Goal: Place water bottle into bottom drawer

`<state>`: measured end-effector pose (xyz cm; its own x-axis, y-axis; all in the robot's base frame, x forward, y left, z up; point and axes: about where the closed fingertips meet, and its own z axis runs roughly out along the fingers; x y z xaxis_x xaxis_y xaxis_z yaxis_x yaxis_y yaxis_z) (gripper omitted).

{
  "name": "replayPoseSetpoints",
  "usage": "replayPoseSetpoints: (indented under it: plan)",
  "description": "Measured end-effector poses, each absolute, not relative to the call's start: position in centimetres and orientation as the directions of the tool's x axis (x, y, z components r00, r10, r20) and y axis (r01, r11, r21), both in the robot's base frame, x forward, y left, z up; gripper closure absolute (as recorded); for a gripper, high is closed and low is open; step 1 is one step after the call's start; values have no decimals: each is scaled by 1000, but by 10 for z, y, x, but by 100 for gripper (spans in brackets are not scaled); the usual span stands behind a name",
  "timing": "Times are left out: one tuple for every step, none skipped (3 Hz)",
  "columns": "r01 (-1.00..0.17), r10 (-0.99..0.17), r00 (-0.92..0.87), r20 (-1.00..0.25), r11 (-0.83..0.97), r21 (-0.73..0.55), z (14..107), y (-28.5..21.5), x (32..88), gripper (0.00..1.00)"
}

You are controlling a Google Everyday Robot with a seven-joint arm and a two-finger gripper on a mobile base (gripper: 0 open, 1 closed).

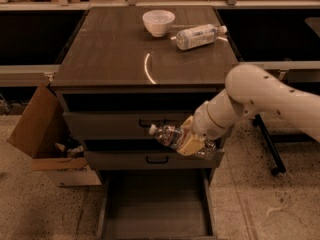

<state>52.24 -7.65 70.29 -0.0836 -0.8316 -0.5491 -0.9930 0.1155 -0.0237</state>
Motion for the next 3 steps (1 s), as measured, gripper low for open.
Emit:
replayPoseSetpoints:
  plan:
    - [-989, -774, -136, -619, 143, 37, 638, -68, 500, 100]
    - [-979, -683, -199, -703, 163, 120, 565, -50, 485, 100]
    - [-980, -686, -196, -701, 162, 116, 567, -50, 486, 100]
